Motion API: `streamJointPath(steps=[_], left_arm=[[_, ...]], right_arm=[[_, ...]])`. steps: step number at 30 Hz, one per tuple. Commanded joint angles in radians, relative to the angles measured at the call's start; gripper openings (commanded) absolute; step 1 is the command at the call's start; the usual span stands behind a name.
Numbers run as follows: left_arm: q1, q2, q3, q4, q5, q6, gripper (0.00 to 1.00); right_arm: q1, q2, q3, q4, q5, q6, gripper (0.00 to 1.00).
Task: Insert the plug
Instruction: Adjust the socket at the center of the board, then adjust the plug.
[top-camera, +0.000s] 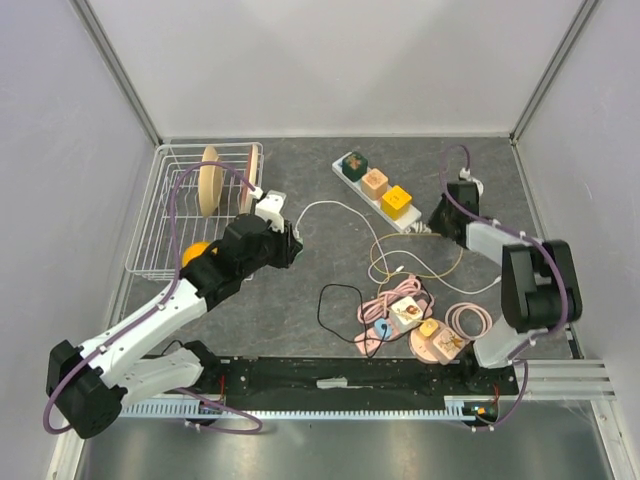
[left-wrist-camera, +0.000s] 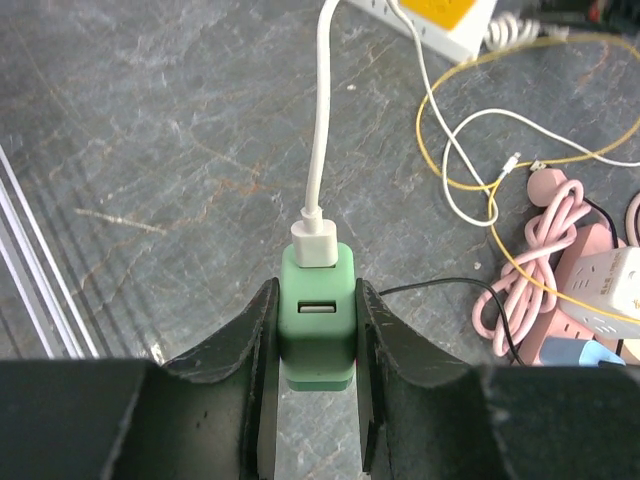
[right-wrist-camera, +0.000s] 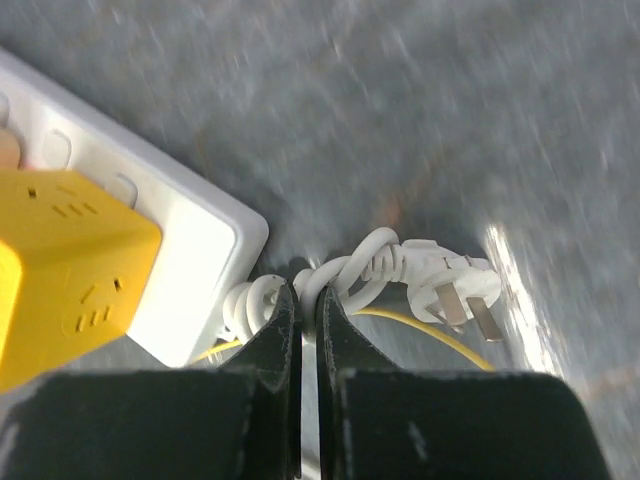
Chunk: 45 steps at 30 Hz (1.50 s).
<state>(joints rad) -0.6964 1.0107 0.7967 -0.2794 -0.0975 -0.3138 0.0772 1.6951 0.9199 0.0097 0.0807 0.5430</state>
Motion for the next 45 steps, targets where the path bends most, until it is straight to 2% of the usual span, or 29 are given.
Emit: streamJointPath(steps=[1, 3, 4, 6, 7, 9, 10, 11, 14, 15, 18, 20, 24, 28, 36, 41, 45], left_arm=[[0.000, 0.003, 0.004, 0.181, 0.025, 0.097, 0.02], [0.000, 0.029, 0.019, 0.192, 0.033, 0.084, 0.02], [0.000, 0.040, 0.024, 0.203, 0.030, 0.035, 0.02], [0.000, 0.072, 0.036, 0.212, -0.005, -0.039, 0.02], [0.000, 0.086, 0.042, 0.213, -0.020, -0.132, 0.02], [0.001, 0.123, 0.055, 0.215, -0.056, -0.232, 0.02], [0.000, 0.134, 0.059, 0.217, -0.064, -0.336, 0.02], [0.000, 0.143, 0.065, 0.223, -0.079, -0.391, 0.02], [0.000, 0.180, 0.065, 0.262, -0.102, -0.569, 0.02], [0.000, 0.183, 0.065, 0.270, -0.110, -0.608, 0.02], [0.000, 0.193, 0.061, 0.324, -0.140, -0.744, 0.02], [0.000, 0.187, 0.056, 0.354, -0.156, -0.784, 0.02], [0.000, 0.167, 0.042, 0.423, -0.157, -0.860, 0.02], [0.000, 0.166, 0.058, 0.451, -0.162, -0.889, 0.02], [0.000, 0.157, 0.050, 0.511, -0.168, -0.898, 0.02], [0.000, 0.161, 0.050, 0.522, -0.156, -0.897, 0.02], [0.000, 0.164, 0.052, 0.520, -0.142, -0.898, 0.02]], right_arm=[[0.019, -0.245, -0.170, -0.042, -0.012, 0.023, 0.10], [0.019, -0.319, -0.213, -0.056, 0.014, 0.003, 0.18], [0.019, -0.377, -0.214, -0.079, 0.020, -0.011, 0.30], [0.019, -0.426, -0.188, -0.103, 0.019, -0.055, 0.44], [0.021, -0.471, -0.175, -0.120, 0.018, -0.069, 0.55], [0.024, -0.540, -0.145, -0.122, 0.019, -0.112, 0.62], [0.039, -0.563, -0.142, -0.110, 0.010, -0.133, 0.68], [0.053, -0.584, -0.142, -0.096, -0.004, -0.187, 0.68], [0.133, -0.644, -0.180, 0.039, -0.184, -0.265, 0.69], [0.154, -0.655, -0.199, 0.132, -0.325, -0.284, 0.69], [0.251, -0.635, -0.282, 0.351, -0.491, -0.301, 0.71], [0.324, -0.605, -0.306, 0.416, -0.554, -0.322, 0.72], [0.418, -0.490, -0.296, 0.582, -0.590, -0.333, 0.79], [0.496, -0.391, -0.228, 0.654, -0.601, -0.302, 0.82], [0.535, -0.252, -0.156, 0.846, -0.590, -0.220, 0.84], [0.536, -0.239, -0.133, 0.845, -0.549, -0.227, 0.84], [0.536, -0.242, -0.138, 0.836, -0.515, -0.233, 0.79]])
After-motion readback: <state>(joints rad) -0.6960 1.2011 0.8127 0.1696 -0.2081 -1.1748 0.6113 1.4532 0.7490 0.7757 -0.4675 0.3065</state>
